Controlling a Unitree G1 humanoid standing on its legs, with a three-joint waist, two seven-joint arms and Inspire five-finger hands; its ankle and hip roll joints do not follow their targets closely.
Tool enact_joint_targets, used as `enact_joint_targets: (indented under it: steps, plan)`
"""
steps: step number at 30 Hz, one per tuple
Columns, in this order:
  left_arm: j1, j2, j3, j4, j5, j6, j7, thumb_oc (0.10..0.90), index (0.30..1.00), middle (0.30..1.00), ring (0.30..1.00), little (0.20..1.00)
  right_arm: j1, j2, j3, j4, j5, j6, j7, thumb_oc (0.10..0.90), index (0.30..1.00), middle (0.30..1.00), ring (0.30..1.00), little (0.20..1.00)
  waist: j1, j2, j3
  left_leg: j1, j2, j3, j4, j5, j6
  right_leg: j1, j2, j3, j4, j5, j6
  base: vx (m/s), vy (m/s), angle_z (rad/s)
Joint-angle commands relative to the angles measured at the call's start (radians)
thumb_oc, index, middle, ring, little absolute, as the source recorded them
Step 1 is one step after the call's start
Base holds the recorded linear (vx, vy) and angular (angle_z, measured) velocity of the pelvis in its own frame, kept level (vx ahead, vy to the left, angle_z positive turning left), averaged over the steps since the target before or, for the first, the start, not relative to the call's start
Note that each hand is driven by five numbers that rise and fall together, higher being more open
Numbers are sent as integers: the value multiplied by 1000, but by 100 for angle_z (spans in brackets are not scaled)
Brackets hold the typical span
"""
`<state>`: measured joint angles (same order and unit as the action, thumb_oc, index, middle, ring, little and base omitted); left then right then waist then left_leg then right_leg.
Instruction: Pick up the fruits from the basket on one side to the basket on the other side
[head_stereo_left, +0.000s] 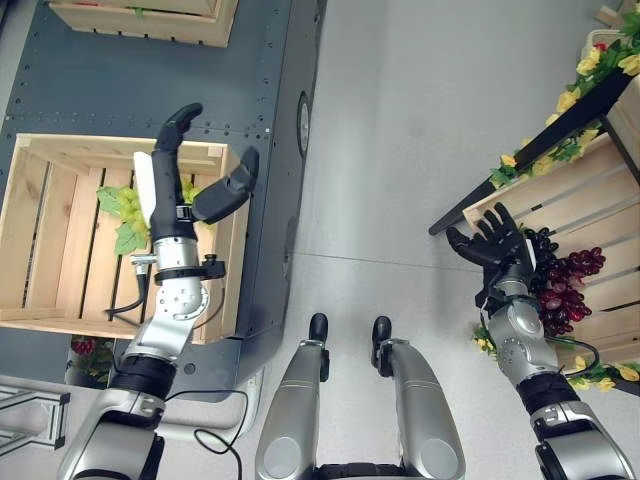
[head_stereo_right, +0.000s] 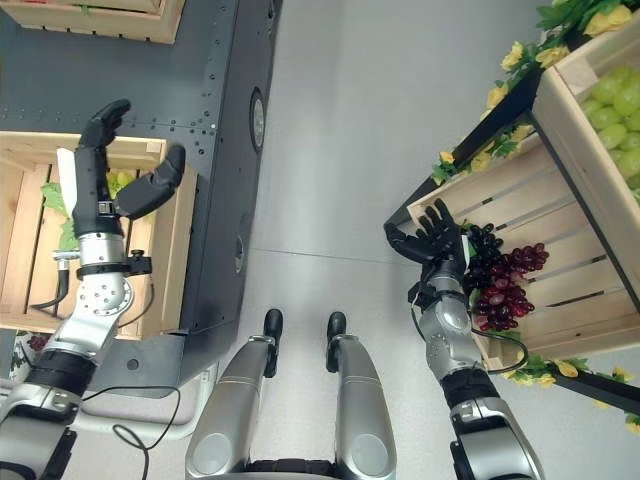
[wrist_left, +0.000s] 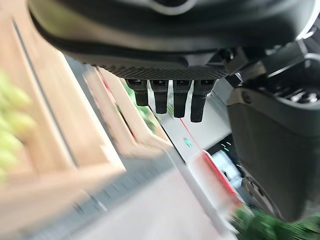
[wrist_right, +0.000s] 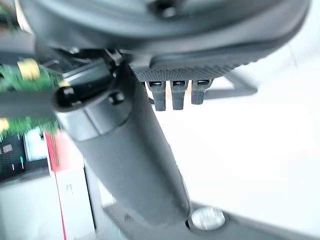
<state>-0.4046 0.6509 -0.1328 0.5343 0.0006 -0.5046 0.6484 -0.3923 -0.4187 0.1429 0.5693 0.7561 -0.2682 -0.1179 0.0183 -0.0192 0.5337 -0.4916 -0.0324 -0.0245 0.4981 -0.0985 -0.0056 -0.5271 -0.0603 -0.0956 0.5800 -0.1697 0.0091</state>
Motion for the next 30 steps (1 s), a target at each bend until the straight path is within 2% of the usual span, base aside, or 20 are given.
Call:
enact_joint_targets:
  steps: [1,3,6,9,11,13,14,18,21,23,24,27,30]
  plan:
    - [-29,60,106,-11,54,-119,150,800,900,900,900,900,-16,-46,-37,-88,21,-133,21,800,900,900,900,900,-2,13,-14,96,-51,67,-53,-57,33,107,36,-27,-49,-8,-32,18,44,3]
    - [-24,67,110,23,60,-106,153,800,900,900,900,900,-16,-50,-35,-82,23,-126,15,800,900,900,900,900,-2,14,-14,100,-49,67,-57,-54,31,112,34,-29,-54,-8,-33,18,45,2]
    - [-11,86,97,102,37,-57,78,800,900,900,900,900,-40,-65,-30,-55,30,-105,-2,800,900,900,900,900,3,21,-14,100,-47,68,-69,-43,29,114,32,-36,-63,-6,-36,8,50,5]
    - [-13,123,55,169,58,32,31,800,900,900,900,900,-64,-89,-19,-27,20,-95,-20,800,900,900,900,900,5,32,-14,88,-45,75,-70,-35,25,106,28,-46,-66,-5,-38,-23,73,9]
    - [-19,143,39,183,74,64,26,800,900,900,900,900,-71,-101,-16,-17,21,-91,-22,800,900,900,900,900,4,36,-14,85,-45,77,-69,-33,24,103,26,-48,-65,-4,-38,-11,64,2]
    - [-43,183,17,211,96,135,29,800,900,900,900,900,-72,-112,-15,-13,67,-93,-13,800,900,900,900,900,0,40,-14,80,-43,83,-70,-30,24,101,23,-50,-70,-1,-36,-6,76,4]
    - [-53,192,11,225,109,148,29,800,900,900,900,900,-73,-112,-16,-7,76,-96,-10,800,900,900,900,900,-1,41,-14,80,-43,84,-70,-29,24,101,22,-51,-73,0,-36,-5,82,5]
    - [-102,243,-47,286,250,198,53,800,900,900,900,900,-88,-117,-4,24,85,-105,9,800,900,900,900,900,-9,49,-14,68,-40,93,-66,-28,22,92,17,-50,-77,5,-34,-7,70,1]
    - [-138,289,-114,308,347,271,11,800,900,900,900,900,-93,-138,8,25,117,-96,33,800,900,900,900,900,-15,57,-14,54,-40,100,-57,-27,22,80,12,-49,-76,9,-33,0,83,0]
    - [-165,328,-163,327,415,348,-4,800,900,900,900,900,-97,-160,12,27,143,-85,64,800,900,900,900,900,-18,62,-14,32,-38,108,-44,-28,21,62,7,-51,-71,12,-31,-7,88,1]
    - [-172,333,-174,333,415,355,0,800,900,900,900,900,-99,-162,15,28,145,-85,67,800,900,900,900,900,-19,63,-14,29,-38,110,-43,-27,21,59,7,-51,-71,13,-31,-7,91,-3]
    - [-233,362,-247,381,486,475,30,800,900,900,900,900,-104,-184,43,28,167,-68,123,800,900,900,900,900,-30,62,-14,-1,-29,123,-32,-28,19,29,5,-51,-65,14,-31,-10,85,-2]
    - [-276,380,-292,398,504,509,38,800,900,900,900,900,-108,-201,57,34,176,-81,145,800,900,900,900,900,-33,59,-14,-26,-23,129,-19,-29,18,5,6,-52,-54,13,-32,-23,71,1]
